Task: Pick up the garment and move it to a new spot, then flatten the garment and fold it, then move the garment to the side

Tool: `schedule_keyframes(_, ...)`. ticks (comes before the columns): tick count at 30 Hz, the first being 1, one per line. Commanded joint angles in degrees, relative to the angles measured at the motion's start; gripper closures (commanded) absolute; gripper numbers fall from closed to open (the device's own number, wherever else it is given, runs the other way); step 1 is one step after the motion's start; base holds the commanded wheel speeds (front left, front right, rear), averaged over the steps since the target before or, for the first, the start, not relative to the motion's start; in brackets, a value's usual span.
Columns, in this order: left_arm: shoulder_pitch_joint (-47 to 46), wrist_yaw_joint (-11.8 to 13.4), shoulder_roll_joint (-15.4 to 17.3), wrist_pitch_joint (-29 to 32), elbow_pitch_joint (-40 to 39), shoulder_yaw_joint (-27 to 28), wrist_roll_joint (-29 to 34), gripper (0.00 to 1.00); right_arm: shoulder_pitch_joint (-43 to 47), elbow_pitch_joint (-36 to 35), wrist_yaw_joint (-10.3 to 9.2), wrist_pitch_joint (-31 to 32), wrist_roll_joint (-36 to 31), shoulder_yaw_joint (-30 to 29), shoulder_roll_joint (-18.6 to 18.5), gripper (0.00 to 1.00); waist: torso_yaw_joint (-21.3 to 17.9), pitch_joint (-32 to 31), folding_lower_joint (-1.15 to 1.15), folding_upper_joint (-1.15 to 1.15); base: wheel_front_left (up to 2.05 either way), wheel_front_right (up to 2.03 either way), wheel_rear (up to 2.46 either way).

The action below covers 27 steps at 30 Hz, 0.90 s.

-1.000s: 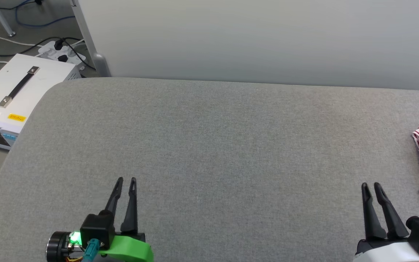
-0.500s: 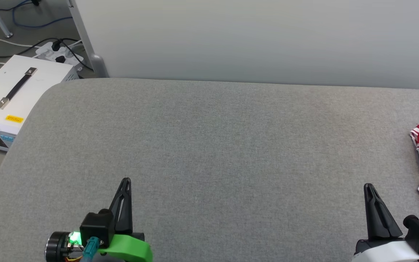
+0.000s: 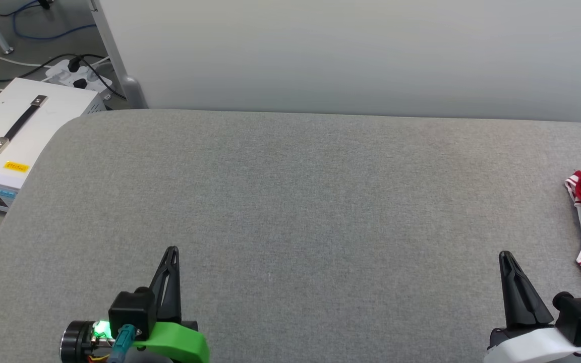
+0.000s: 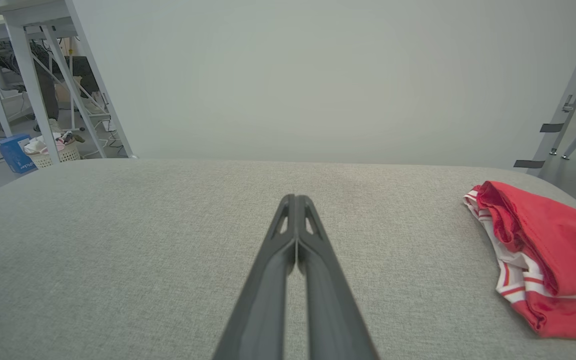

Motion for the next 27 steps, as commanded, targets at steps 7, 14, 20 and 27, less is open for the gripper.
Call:
schedule_keyframes(7, -0.9, 0.1, -0.3, 1.0, -0.5, 0.5, 0.7, 1.0, -1.5, 0.2, -0.01, 1.1, -1.1, 0.3, 0.0, 1.0, -0.3, 0.0, 0.0, 0.0, 0.0, 0.0, 0.0)
schedule_keyframes(14, -1.1, 0.2, -0.4, 1.8, -0.7, 0.8, 0.9, 1.0, -2.0, 0.3, -0.01, 1.9, -1.5, 0.5, 0.0, 1.0, -0.5, 0.0, 0.0, 0.0, 0.0, 0.0, 0.0)
schedule_keyframes(20, -1.3, 0.2, -0.5, 2.5, -0.8, 1.0, 1.0, 1.0, -2.4, 0.4, -0.02, 2.6, -1.9, 0.7, 0.0, 1.0, -0.7, 0.0, 0.0, 0.0, 0.0, 0.0, 0.0)
schedule_keyframes(27, -1.5, 0.2, -0.6, 3.3, -1.0, 1.3, 1.2, 1.0, -2.9, 0.5, -0.02, 3.4, -2.4, 0.9, 0.1, 1.0, -0.9, 0.0, 0.0, 0.0, 0.0, 0.0, 0.0)
